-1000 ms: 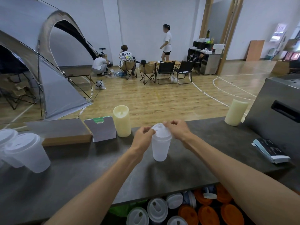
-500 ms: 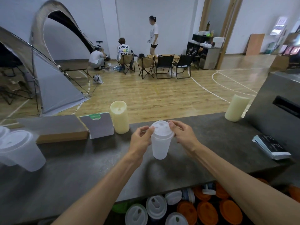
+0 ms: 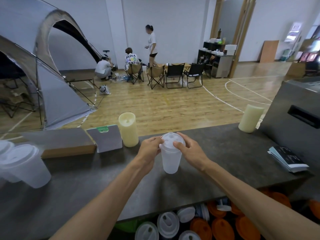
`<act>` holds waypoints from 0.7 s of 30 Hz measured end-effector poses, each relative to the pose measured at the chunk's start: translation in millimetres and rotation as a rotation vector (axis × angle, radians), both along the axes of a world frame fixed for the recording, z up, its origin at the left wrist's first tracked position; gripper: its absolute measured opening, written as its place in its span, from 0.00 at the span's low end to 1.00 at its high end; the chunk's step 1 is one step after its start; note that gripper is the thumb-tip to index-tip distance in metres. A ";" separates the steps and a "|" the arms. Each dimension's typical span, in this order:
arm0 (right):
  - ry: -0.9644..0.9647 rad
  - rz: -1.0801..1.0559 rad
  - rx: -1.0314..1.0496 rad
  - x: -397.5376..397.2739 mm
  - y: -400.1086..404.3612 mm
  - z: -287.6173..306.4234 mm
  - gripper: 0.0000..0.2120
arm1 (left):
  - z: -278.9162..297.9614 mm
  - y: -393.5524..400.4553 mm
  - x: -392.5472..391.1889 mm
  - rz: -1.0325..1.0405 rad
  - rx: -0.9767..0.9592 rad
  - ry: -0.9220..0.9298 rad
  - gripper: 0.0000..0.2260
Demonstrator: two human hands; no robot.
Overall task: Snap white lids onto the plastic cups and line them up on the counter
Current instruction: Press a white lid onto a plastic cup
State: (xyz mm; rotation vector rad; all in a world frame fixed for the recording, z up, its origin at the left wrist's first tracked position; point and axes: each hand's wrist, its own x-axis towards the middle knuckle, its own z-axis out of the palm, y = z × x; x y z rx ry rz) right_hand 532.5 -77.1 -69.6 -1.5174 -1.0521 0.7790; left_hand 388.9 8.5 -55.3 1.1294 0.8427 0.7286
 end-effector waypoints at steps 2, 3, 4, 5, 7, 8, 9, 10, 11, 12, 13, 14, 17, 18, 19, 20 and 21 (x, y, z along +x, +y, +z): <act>-0.015 0.014 -0.013 2.0 0.7 1.1 0.21 | 2.9 5.3 0.6 -0.006 0.036 0.006 0.11; -0.018 0.023 -0.014 2.9 1.1 1.3 0.21 | 4.0 8.0 1.5 -0.012 0.055 0.021 0.11; -0.021 0.031 -0.013 4.0 1.2 1.3 0.21 | 5.3 11.0 2.5 -0.013 0.073 0.046 0.12; -0.024 0.040 -0.013 5.0 1.5 1.1 0.20 | 6.6 14.4 3.7 -0.009 0.092 0.078 0.12; -0.027 0.053 -0.016 5.8 1.7 1.0 0.20 | 8.6 21.5 5.6 -0.016 0.175 0.149 0.10; -0.028 0.057 -0.017 6.1 1.9 1.1 0.19 | 9.8 24.3 6.4 -0.033 0.244 0.184 0.08; -0.029 0.061 -0.017 6.3 2.1 1.1 0.17 | 11.3 26.2 7.3 -0.052 0.336 0.220 0.06; -0.032 0.061 -0.017 6.5 2.2 1.1 0.16 | 13.0 27.8 7.9 -0.066 0.453 0.261 0.06; -0.035 0.060 -0.018 6.6 2.3 1.0 0.15 | 14.2 29.1 8.9 -0.073 0.582 0.304 0.06; -0.036 0.058 -0.018 6.8 2.5 0.5 0.15 | 14.7 29.9 9.4 -0.074 0.708 0.350 0.07; -0.037 0.056 -0.018 6.8 2.8 0.2 0.15 | 15.3 30.5 9.8 -0.070 0.821 0.397 0.08; -0.042 0.053 -0.018 6.6 3.1 -0.2 0.16 | 16.2 30.7 9.6 -0.064 0.922 0.440 0.09; -0.057 0.044 -0.029 5.8 5.0 -0.9 0.19 | 19.8 33.1 8.4 -0.075 1.163 0.537 0.10; -0.062 0.041 -0.035 5.7 5.8 -1.6 0.20 | 21.5 34.1 7.5 -0.089 1.227 0.563 0.11; -0.066 0.040 -0.041 5.7 6.4 -2.4 0.20 | 23.4 35.3 6.5 -0.107 1.291 0.586 0.11; -0.069 0.040 -0.047 6.0 7.3 -3.6 0.20 | 25.5 36.8 5.8 -0.132 1.359 0.611 0.11; -0.071 0.038 -0.056 6.1 7.6 -4.1 0.18 | 27.4 38.6 5.4 -0.167 1.428 0.640 0.11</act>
